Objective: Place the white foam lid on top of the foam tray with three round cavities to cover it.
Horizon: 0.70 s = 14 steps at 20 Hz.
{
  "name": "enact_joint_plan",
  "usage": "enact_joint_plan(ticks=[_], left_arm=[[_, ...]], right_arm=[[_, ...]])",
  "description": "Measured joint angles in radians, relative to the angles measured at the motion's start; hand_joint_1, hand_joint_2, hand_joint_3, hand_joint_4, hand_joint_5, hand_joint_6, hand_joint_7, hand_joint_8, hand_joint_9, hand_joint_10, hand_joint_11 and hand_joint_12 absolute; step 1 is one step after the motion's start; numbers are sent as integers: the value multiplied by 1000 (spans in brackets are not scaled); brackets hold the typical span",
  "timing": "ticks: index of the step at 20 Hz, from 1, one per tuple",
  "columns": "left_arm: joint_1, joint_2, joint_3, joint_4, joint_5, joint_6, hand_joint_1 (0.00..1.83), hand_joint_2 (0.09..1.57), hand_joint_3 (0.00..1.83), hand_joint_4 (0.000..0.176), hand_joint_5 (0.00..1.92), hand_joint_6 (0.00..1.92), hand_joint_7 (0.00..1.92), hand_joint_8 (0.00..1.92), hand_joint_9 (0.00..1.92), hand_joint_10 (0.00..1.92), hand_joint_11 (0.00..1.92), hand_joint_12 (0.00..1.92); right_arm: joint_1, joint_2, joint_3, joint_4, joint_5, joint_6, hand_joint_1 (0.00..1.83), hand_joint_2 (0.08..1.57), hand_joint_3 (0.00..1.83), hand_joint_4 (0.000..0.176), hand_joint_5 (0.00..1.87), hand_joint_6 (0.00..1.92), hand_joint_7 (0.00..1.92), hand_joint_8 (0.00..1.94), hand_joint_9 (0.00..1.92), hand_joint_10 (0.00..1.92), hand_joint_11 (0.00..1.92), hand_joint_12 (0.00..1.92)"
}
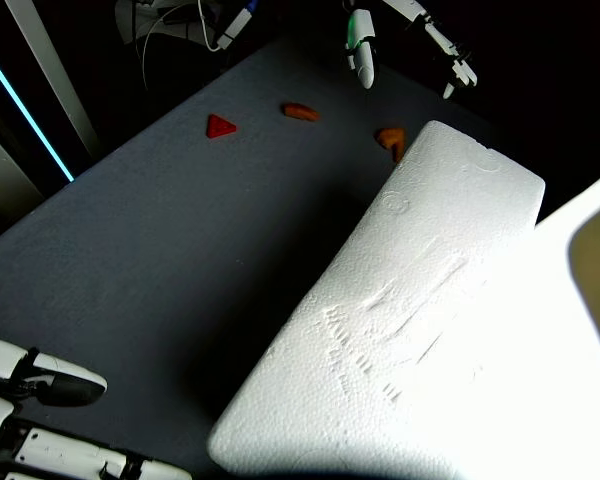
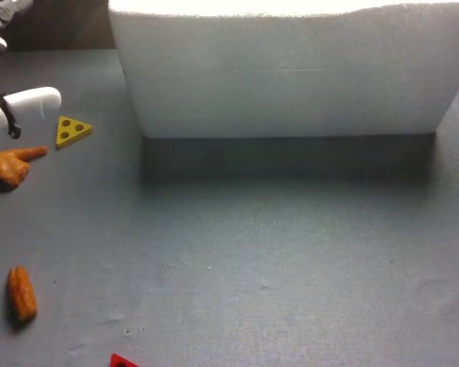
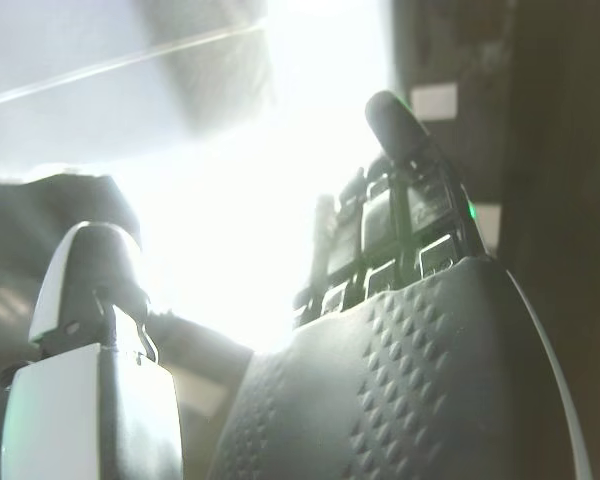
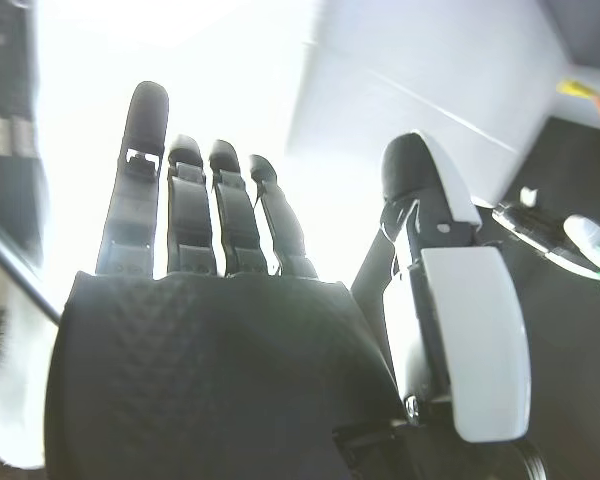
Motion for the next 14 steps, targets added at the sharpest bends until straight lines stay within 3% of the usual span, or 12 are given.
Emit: enact_joint_plan(ticks=[1,3,6,9,10,12,13,14], left_arm=[[15,9,-21,5,-28,-1,576,1144,1,0,92,7,20,1,0,0,0,575],[39,21,-52,24,-77,-1,573,1145,1,0,100,6,28,0,0,0,0,432],[72,31,-86,47,-134,-2,587,1141,0,0,84,1,0,0,0,0,0,246],[84,34,-101,97,-153,-12,593,1130,0,0,69,2,0,0,0,0,0,187],[84,35,-108,103,-157,-12,600,1135,0,0,74,1,3,0,0,0,0,267],[78,33,-109,145,-156,-26,564,1139,2,0,62,0,0,0,0,0,0,293],[72,28,-108,157,-155,-30,534,1145,2,0,51,0,0,0,0,0,0,253],[54,17,-104,178,-142,-34,507,1148,1,0,57,1,0,0,0,0,0,337]], right_arm=[[-17,10,-20,-34,29,19,344,1335,1,0,0,0,0,0,29,14,0,906],[-37,23,-50,-79,76,46,368,1362,3,0,0,0,1,0,95,56,0,1186],[-48,33,-77,-153,106,87,366,1392,2,0,0,0,0,0,2,5,0,659],[-48,33,-103,-256,116,137,327,1358,0,0,0,0,2,1,24,13,0,624],[-48,33,-106,-287,119,151,350,1352,0,0,0,0,0,0,9,5,0,567],[-46,26,-106,-337,124,195,419,1348,0,0,0,0,0,0,0,0,0,66],[-37,20,-106,-357,120,208,392,1345,0,0,0,0,0,0,0,0,0,12],[-33,16,-105,-388,121,233,381,1337,0,0,0,0,0,0,0,0,0,2]])
